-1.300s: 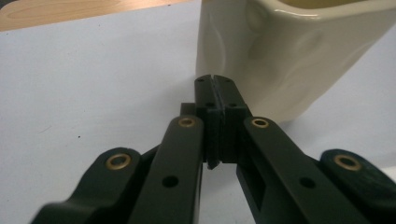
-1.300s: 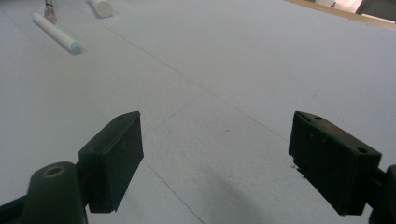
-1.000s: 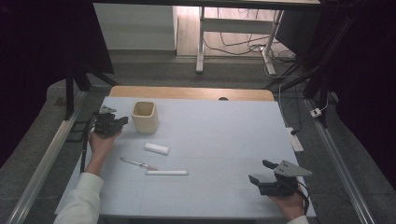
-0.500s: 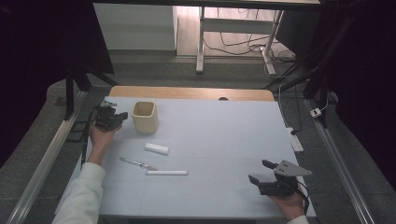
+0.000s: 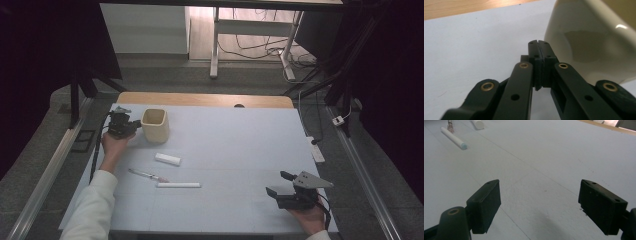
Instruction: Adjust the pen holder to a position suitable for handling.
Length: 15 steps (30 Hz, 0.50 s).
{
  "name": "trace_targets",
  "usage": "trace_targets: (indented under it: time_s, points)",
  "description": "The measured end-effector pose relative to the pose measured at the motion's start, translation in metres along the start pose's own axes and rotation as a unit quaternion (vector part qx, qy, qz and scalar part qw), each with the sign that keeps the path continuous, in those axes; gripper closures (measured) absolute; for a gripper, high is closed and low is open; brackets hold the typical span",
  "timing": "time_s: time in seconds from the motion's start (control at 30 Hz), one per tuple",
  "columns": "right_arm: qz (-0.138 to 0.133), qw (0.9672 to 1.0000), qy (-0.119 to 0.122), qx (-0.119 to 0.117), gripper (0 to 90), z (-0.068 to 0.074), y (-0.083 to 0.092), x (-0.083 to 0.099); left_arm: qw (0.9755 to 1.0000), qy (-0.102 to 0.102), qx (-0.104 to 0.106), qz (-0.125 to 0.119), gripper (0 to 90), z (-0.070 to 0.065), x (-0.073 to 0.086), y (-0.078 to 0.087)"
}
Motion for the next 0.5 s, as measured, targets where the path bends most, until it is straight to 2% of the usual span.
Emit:
trace_targets:
  time_s: [0.23, 0.3, 0.37, 0.5]
  points:
    - [0.000, 1.0000, 0.000, 0.000, 18.1, -0.0005, 0.0003, -0.0003, 1.0000, 0.000, 0.010, -0.001, 88.8, -0.0041, -0.0018, -0.0025]
    - [-0.002, 1.0000, 0.000, -0.001, 18.1, -0.0002, 0.0002, -0.0005, 1.0000, -0.006, 0.001, 0.001, 88.8, -0.0057, -0.0023, -0.0040]
    - [-0.001, 1.0000, 0.000, -0.001, 18.2, -0.0003, 0.0006, -0.0004, 1.0000, -0.002, 0.005, 0.001, 88.9, -0.0053, -0.0022, -0.0040]
    - [-0.003, 1.0000, 0.000, -0.001, 18.2, -0.0005, 0.0005, -0.0008, 1.0000, -0.007, 0.000, 0.003, 88.9, -0.0058, -0.0025, -0.0039]
Point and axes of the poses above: each handheld gripper's, and its own axes: y roughly backward along the jaws, x roughly out of its underside, z roughly to its left, the point moved 7 cm from there along -y, roughly forward along the jaws, and after that the axes turned 7 degrees about y, right-handed, at the moved point
